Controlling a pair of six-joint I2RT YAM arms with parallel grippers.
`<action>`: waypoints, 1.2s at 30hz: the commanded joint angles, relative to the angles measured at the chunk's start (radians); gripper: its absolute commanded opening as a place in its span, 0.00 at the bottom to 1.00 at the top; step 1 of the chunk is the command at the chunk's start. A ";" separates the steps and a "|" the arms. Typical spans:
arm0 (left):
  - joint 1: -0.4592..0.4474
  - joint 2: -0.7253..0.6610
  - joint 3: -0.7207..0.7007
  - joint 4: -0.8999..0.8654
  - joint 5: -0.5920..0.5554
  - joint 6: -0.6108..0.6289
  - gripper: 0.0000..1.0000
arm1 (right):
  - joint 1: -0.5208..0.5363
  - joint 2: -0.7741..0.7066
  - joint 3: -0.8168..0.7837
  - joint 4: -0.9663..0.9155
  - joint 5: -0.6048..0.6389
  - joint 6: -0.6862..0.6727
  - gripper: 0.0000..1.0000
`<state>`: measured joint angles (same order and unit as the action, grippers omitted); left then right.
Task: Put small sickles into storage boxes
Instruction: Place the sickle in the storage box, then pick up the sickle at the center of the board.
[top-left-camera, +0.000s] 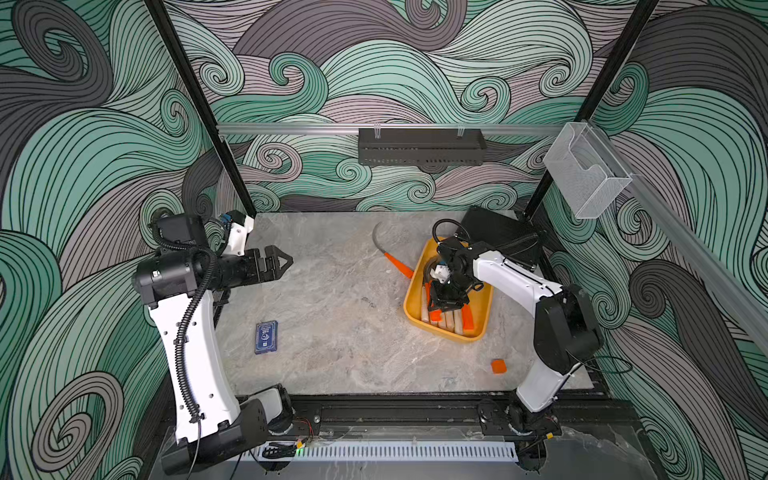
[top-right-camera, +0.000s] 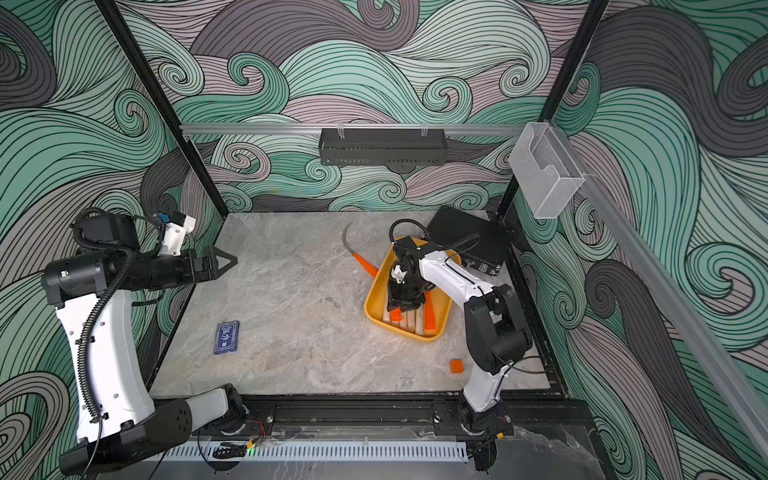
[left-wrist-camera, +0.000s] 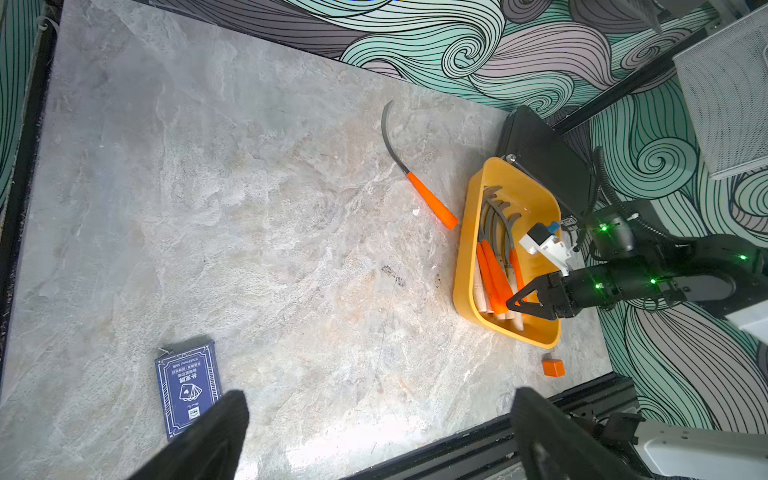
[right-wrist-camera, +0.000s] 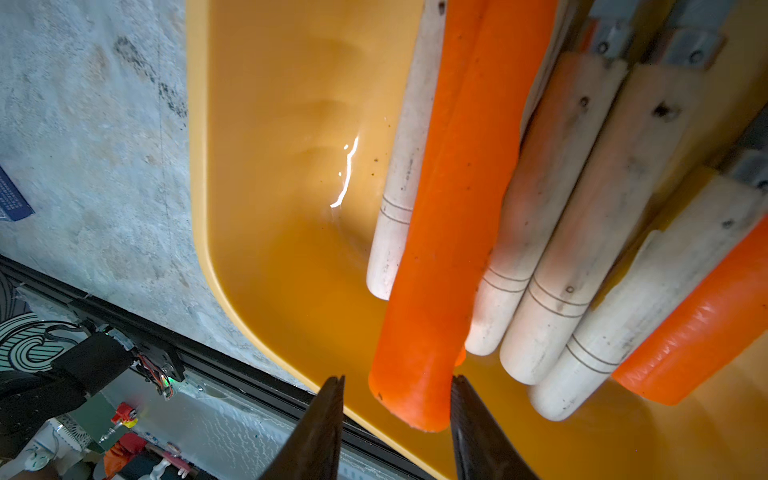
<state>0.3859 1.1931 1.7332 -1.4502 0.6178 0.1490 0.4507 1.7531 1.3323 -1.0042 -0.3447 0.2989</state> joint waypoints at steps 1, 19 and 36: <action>0.006 -0.010 0.006 0.004 0.010 0.015 0.99 | 0.005 0.006 0.034 -0.050 0.007 0.002 0.45; 0.007 -0.002 0.036 -0.012 -0.009 0.021 0.99 | 0.030 -0.047 0.340 -0.201 0.071 -0.077 0.46; 0.006 0.011 0.139 -0.088 -0.080 0.069 0.98 | 0.232 -0.114 0.643 -0.221 0.438 -0.199 0.54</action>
<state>0.3859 1.2129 1.8519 -1.4906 0.5579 0.1890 0.6884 1.6840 1.9400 -1.1999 -0.0322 0.1417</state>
